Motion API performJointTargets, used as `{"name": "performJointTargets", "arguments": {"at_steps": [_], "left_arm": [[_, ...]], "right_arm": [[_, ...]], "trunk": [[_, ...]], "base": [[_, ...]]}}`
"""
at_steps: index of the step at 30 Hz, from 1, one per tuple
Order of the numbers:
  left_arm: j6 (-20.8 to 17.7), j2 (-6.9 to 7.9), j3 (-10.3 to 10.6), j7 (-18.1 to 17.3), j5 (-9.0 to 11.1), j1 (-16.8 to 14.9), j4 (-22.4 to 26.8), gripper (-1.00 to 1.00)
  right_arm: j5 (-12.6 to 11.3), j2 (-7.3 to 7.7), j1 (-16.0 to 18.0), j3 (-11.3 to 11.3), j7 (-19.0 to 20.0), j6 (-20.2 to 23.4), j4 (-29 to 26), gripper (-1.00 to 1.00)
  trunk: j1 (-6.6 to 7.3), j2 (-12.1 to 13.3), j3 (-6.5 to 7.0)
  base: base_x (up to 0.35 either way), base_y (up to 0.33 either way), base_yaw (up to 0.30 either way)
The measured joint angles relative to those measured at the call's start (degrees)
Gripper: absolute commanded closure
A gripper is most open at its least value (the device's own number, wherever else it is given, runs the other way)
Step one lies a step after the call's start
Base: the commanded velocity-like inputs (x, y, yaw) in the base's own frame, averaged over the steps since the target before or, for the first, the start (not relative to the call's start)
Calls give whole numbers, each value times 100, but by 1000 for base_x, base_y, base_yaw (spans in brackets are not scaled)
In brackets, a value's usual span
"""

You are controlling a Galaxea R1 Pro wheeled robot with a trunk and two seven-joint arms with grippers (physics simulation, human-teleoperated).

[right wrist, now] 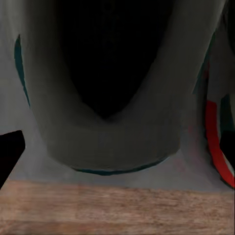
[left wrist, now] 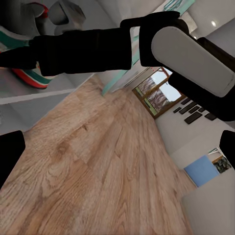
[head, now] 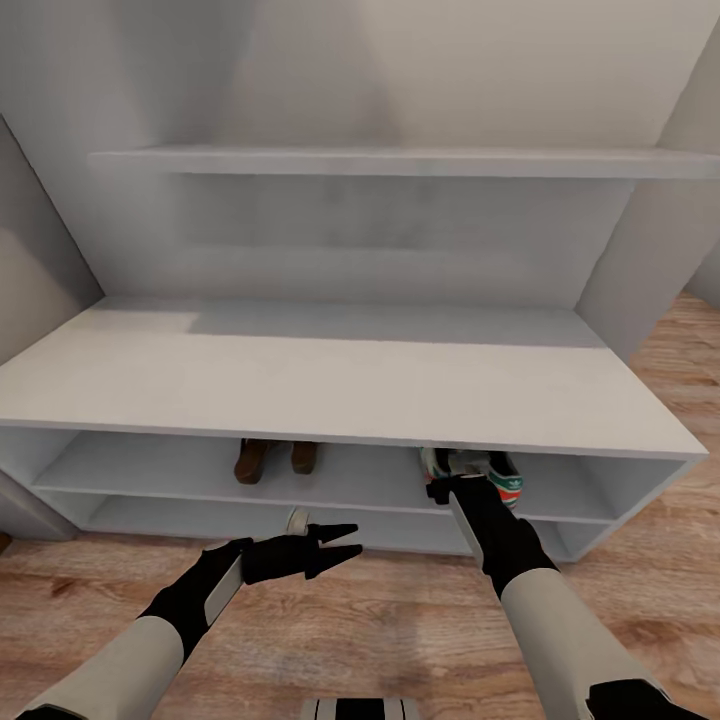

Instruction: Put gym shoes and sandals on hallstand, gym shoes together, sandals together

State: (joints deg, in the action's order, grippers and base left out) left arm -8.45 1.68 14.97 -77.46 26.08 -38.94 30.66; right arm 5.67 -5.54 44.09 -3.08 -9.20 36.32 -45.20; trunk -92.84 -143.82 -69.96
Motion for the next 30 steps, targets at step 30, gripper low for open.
{"name": "performJointTargets", "arguments": {"at_steps": [30], "left_arm": [[0, 0, 0, 0, 0, -3, 0, -100]], "right_arm": [[0, 0, -1, 0, 2, 0, -1, -100]], "trunk": [[-4, 0, 0]], "base": [[-240, 0, 0]]}}
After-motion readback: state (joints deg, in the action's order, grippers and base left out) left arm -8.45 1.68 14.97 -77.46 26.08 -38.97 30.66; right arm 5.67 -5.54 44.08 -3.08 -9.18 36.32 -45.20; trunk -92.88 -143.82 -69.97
